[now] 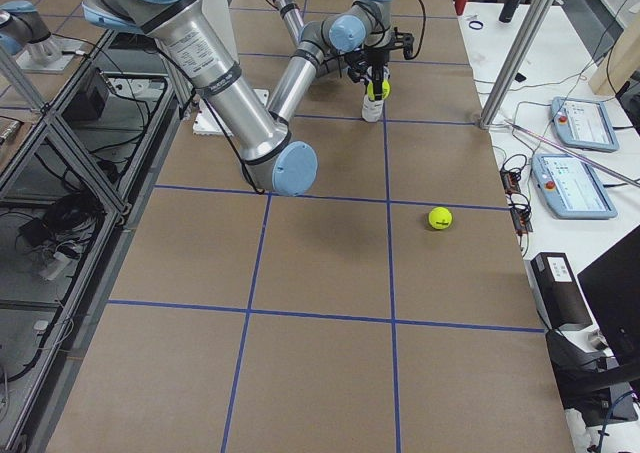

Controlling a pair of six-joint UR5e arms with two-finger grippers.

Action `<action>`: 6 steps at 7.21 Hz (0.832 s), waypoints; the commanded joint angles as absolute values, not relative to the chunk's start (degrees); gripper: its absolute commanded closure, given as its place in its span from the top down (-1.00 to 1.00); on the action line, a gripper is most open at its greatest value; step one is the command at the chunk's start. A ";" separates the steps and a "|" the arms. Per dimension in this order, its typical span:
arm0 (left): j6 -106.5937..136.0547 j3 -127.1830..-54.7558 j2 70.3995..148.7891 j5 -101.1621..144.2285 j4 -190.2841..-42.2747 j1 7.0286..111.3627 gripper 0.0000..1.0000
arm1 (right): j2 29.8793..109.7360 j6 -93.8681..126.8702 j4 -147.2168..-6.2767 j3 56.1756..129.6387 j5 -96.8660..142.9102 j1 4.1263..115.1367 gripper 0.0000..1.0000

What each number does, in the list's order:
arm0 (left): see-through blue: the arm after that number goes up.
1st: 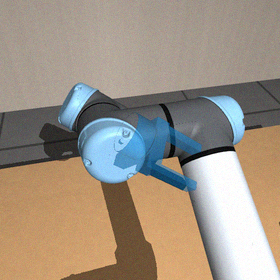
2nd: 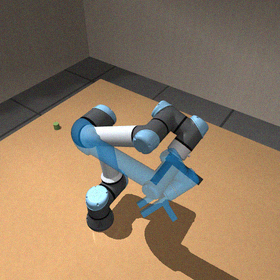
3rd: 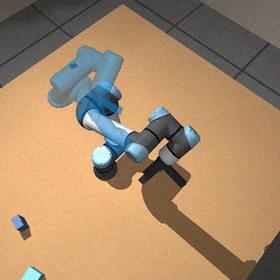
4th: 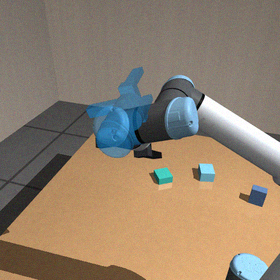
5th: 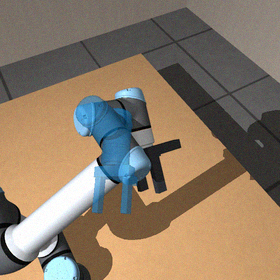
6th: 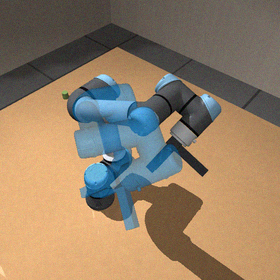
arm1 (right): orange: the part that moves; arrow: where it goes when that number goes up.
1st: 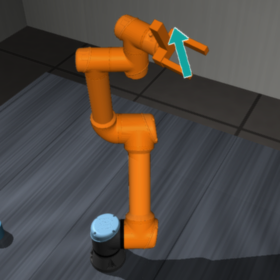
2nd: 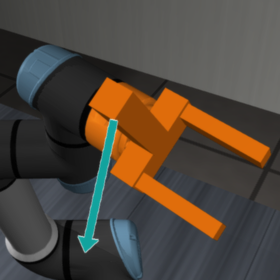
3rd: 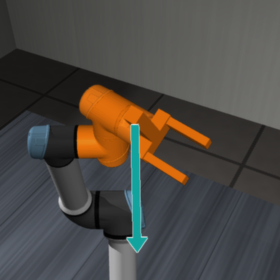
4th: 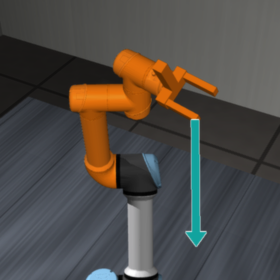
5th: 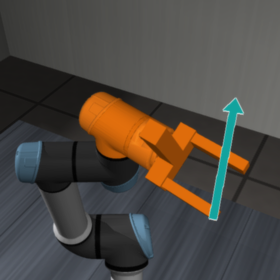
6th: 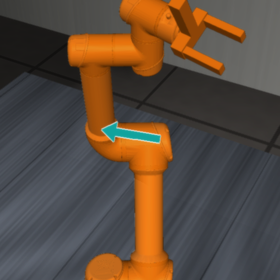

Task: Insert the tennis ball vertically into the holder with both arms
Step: 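Carry the ball with the right gripper over the can's open top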

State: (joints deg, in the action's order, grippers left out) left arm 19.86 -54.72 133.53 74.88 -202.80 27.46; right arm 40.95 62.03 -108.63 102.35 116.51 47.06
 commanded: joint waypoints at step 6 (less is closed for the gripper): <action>19.86 -54.75 133.50 74.88 -202.85 27.42 0.99 | 27.16 67.41 -108.28 88.51 115.15 42.55 -0.42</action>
